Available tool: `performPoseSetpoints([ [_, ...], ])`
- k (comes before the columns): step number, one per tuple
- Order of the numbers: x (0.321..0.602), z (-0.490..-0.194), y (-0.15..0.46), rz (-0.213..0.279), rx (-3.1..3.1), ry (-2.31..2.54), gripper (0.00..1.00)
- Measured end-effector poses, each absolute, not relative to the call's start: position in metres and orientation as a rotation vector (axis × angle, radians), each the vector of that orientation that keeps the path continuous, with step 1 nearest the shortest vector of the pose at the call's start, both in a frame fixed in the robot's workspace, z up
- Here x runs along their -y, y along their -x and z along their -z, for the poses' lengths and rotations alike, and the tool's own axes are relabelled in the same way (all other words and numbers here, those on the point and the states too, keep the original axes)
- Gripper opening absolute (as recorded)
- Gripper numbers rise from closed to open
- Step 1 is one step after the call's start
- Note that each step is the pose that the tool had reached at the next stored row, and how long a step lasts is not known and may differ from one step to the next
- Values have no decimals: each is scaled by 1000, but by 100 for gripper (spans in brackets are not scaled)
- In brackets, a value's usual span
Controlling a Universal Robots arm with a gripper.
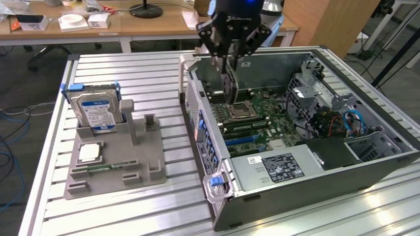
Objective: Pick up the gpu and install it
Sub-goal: 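Pick up the gpu and move the gpu toward the slot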
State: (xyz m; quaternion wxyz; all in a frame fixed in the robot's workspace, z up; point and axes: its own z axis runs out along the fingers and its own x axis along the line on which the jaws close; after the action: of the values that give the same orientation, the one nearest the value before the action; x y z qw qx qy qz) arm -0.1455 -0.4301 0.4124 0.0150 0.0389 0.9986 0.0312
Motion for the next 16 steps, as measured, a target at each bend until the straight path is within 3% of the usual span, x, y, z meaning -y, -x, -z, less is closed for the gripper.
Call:
performPoseSetpoints([
  [16, 429, -411, 73, -107, -3108, -121, 26],
])
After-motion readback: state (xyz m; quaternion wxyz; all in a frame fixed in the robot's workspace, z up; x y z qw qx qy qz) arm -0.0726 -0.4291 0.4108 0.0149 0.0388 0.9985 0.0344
